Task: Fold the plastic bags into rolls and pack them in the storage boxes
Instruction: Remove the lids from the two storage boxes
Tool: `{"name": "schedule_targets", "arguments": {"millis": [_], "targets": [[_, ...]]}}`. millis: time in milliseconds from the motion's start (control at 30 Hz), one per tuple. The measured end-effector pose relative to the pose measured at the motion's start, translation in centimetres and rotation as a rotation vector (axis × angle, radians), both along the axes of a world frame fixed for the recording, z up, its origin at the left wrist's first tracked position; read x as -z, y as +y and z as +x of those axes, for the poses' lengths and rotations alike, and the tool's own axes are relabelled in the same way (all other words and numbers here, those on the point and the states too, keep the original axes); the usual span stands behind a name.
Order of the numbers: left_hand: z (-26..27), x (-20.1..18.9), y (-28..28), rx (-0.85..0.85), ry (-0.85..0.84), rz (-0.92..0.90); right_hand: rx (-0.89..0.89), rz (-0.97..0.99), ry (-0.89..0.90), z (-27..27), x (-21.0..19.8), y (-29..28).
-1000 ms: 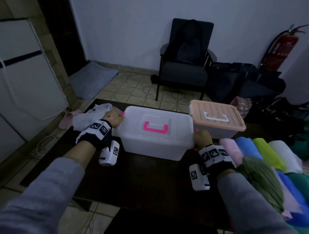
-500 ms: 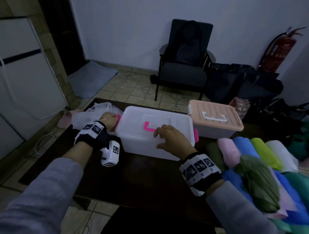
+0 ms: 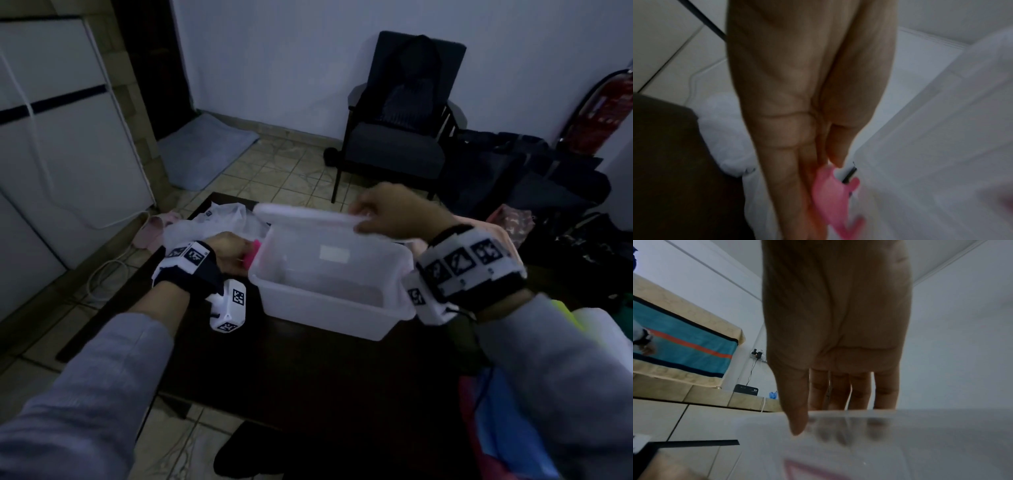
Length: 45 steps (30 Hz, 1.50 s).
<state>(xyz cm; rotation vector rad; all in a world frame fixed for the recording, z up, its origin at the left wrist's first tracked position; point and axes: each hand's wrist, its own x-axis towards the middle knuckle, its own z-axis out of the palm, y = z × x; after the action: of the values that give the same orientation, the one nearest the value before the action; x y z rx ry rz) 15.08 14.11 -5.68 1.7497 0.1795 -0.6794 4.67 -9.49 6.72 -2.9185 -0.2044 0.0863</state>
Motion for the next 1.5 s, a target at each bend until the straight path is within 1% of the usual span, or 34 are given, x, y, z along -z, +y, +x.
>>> {"name": "schedule_targets", "arguments": {"millis": [33,67,100,133,200,233,300,333,400,500,567,600,667,700,767,800,867,900,967,1033,1100,1200,1300,1367,1433,1500], "targets": [[0.3,-0.4,0.1,0.013,0.011,0.006,0.019,0.012,-0.019,0.9,-0.7,-0.3],[1.1,-0.4,0.2,0.005,-0.038,0.061,0.042,0.03,-0.049,1.9,-1.3,-0.6],[2.2,-0.2,0.3,-0.008,-0.151,0.175,0.067,0.049,-0.087,3.0,-1.7,-0.9],[3.2,-0.2,0.6,0.0,-0.282,0.336,0.091,0.066,-0.125,4.1,-2.1,-1.3],[5.1,0.3,1.0,0.084,-0.488,0.657,0.125,0.094,-0.165,6.4,-2.3,-2.1],[5.9,0.9,1.2,0.128,-0.533,0.776,0.132,0.107,-0.17,7.6,-2.3,-2.5],[7.4,2.1,1.4,0.161,-0.551,0.898,0.139,0.134,-0.171,9.9,-2.1,-3.2],[8.3,2.9,1.5,0.168,-0.552,0.908,0.144,0.152,-0.169,11.1,-1.9,-3.5],[10.0,4.3,1.6,0.23,-0.544,0.868,0.16,0.179,-0.16,13.4,-1.4,-4.1],[11.6,5.5,1.0,0.332,-0.545,0.822,0.165,0.155,-0.112,16.6,0.1,-4.9],[11.9,5.9,0.3,0.343,-0.54,0.796,0.156,0.146,-0.063,18.5,1.6,-5.1],[12.1,6.0,0.0,0.333,-0.536,0.743,0.153,0.146,-0.037,19.2,2.4,-5.1],[12.4,6.1,-0.7,0.247,-0.513,0.603,0.151,0.134,0.025,20.3,3.8,-4.9],[12.6,6.0,-1.0,0.172,-0.474,0.493,0.148,0.126,0.055,20.8,4.3,-4.7],[12.7,5.7,-1.8,0.003,-0.315,0.23,0.136,0.112,0.102,21.5,5.4,-4.3],[12.6,5.5,-2.3,-0.069,-0.242,0.134,0.132,0.102,0.119,21.8,6.0,-4.1],[12.6,5.3,-2.7,-0.174,-0.112,-0.009,0.126,0.067,0.147,22.3,7.1,-3.8],[12.7,5.3,-2.7,-0.198,-0.062,-0.048,0.12,0.05,0.163,22.4,7.6,-3.8],[12.8,5.6,-2.4,-0.127,-0.038,-0.022,0.115,0.015,0.208,22.6,8.5,-3.8],[12.8,6.0,-2.1,-0.036,-0.072,0.041,0.115,-0.032,0.285,22.4,9.3,-3.9],[12.8,6.5,-1.9,0.009,-0.144,0.112,0.115,-0.065,0.344,22.1,9.9,-4.0],[12.9,7.1,-2.1,0.025,-0.27,0.321,0.137,-0.055,0.401,21.5,9.5,-4.2],[12.6,6.9,-2.7,0.008,-0.339,0.488,0.178,0.036,0.404,20.2,7.7,-4.7],[12.2,6.4,-3.2,0.055,-0.397,0.598,0.218,0.122,0.383,19.2,6.3,-5.3],[12.0,6.0,-3.4,0.092,-0.425,0.654,0.271,0.233,0.39,18.0,5.2,-6.2],[11.7,5.6,-3.3,0.111,-0.402,0.662,0.336,0.346,0.378,16.9,4.3,-7.1]]}}
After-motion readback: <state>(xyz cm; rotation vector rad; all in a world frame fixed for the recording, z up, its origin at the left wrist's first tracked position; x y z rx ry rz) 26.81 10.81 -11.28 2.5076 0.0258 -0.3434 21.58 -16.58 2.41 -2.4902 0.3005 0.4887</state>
